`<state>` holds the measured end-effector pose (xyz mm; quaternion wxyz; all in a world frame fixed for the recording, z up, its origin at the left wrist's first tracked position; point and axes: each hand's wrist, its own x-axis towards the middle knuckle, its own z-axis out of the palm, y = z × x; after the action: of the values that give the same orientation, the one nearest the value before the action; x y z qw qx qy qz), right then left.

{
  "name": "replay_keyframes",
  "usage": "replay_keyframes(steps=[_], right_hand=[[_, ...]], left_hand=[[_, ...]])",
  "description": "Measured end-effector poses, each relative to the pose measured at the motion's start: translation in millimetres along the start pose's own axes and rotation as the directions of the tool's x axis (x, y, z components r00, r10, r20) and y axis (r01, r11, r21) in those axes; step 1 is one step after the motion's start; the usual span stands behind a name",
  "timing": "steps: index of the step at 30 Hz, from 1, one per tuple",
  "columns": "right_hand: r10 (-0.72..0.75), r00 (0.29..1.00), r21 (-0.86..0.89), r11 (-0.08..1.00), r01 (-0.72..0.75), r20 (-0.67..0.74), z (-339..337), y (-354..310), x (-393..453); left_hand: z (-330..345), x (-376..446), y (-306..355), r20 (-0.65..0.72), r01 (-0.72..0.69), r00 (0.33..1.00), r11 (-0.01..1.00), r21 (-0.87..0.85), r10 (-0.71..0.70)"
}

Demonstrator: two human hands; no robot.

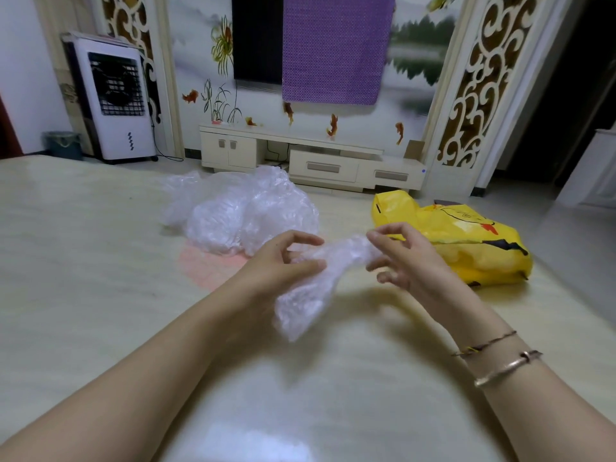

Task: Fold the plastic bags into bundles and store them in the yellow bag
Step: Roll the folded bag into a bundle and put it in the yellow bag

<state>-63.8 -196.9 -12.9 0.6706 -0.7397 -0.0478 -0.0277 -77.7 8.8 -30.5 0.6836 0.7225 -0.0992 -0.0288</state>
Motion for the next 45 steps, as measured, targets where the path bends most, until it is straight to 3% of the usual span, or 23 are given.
replay_keyframes(steps=[1, 2, 4, 5, 7, 11, 14, 17, 20, 22, 25, 29, 34, 39, 42, 45], right_hand=[[-0.124, 0.991, -0.164, 0.98, 0.113, -0.058, 0.9, 5.2, 1.5], [-0.285, 0.957, -0.386, 0.889, 0.247, -0.044, 1.6, 10.1, 2.6], [-0.503, 0.843, -0.666, 0.566, 0.487, 0.189, 0.6, 19.0, 2.7], [-0.513, 0.801, -0.69, 0.459, 0.559, 0.308, 1.7, 21.2, 1.6], [-0.478, 0.76, -0.68, 0.375, 0.63, 0.44, 9.6, 21.0, -3.5], [-0.469, 0.697, -0.657, 0.28, 0.7, 0.542, 28.4, 18.0, -11.6], [-0.425, 0.68, -0.606, 0.317, 0.73, 0.597, 29.4, 18.4, -12.2], [-0.366, 0.724, -0.58, 0.437, 0.688, 0.584, 23.7, 16.0, -14.4], [-0.258, 0.791, -0.575, 0.568, 0.589, 0.555, 17.1, 10.3, -17.3], [-0.209, 0.815, -0.588, 0.599, 0.544, 0.541, 15.0, 9.7, -16.4], [-0.153, 0.85, -0.606, 0.639, 0.474, 0.504, 15.7, 10.8, -14.0], [-0.142, 0.883, -0.539, 0.745, 0.392, 0.447, 18.6, 12.2, -11.2], [-0.178, 0.954, -0.544, 0.789, 0.284, 0.24, 23.6, 26.0, 0.7], [-0.189, 0.975, -0.715, 0.665, 0.217, 0.12, 29.5, 38.3, 7.2], [-0.252, 0.96, -0.695, 0.67, 0.261, 0.118, 30.4, 36.2, 5.7], [-0.345, 0.903, -0.584, 0.69, 0.428, 0.255, 27.9, 25.9, -1.4]], left_hand=[[-1.2, 3.1, -3.4, -0.09, 0.002, 0.996, 1.0, 0.011, -0.001], [-3.0, 5.7, -6.9, -0.165, 0.009, 0.986, 1.0, 0.026, -0.004], [-5.3, 9.6, -13.9, -0.252, 0.023, 0.967, 1.0, 0.018, -0.017], [-5.5, 11.4, -16.7, -0.275, 0.023, 0.961, 1.0, 0.007, -0.02], [-4.3, 14.3, -21.1, -0.302, 0.028, 0.953, 0.999, 0.03, -0.017], [-0.8, 17.9, -25.5, -0.308, 0.051, 0.951, 0.996, 0.07, -0.027], [-1.7, 16.1, -24.2, -0.313, 0.048, 0.949, 0.978, 0.205, 0.02], [-4.2, 13.2, -19.3, -0.305, -0.07, 0.929, 0.911, 0.407, 0.208], [-8.0, 5.8, -5.8, -0.245, -0.188, 0.923, 0.905, 0.383, 0.296], [-7.6, 0.2, 1.8, -0.083, -0.165, 0.977, 0.944, 0.285, 0.196], [-4.3, -0.7, -2.3, 0.071, -0.042, 0.997, 0.941, 0.335, 0.019], [-5.9, 6.4, -10.4, -0.033, 0.058, 0.998, 0.889, 0.454, -0.048], [-6.1, 6.5, -6.9, -0.112, 0.127, 0.99, 0.858, 0.498, -0.081], [-7.2, 5.7, -10.6, -0.101, 0.137, 0.99, 0.822, 0.553, -0.097], [-5.9, 7.0, -12.6, -0.139, 0.143, 0.987, 0.828, 0.543, -0.08], [-4.7, 8.4, -14.2, -0.152, 0.145, 0.986, 0.836, 0.529, -0.075]])
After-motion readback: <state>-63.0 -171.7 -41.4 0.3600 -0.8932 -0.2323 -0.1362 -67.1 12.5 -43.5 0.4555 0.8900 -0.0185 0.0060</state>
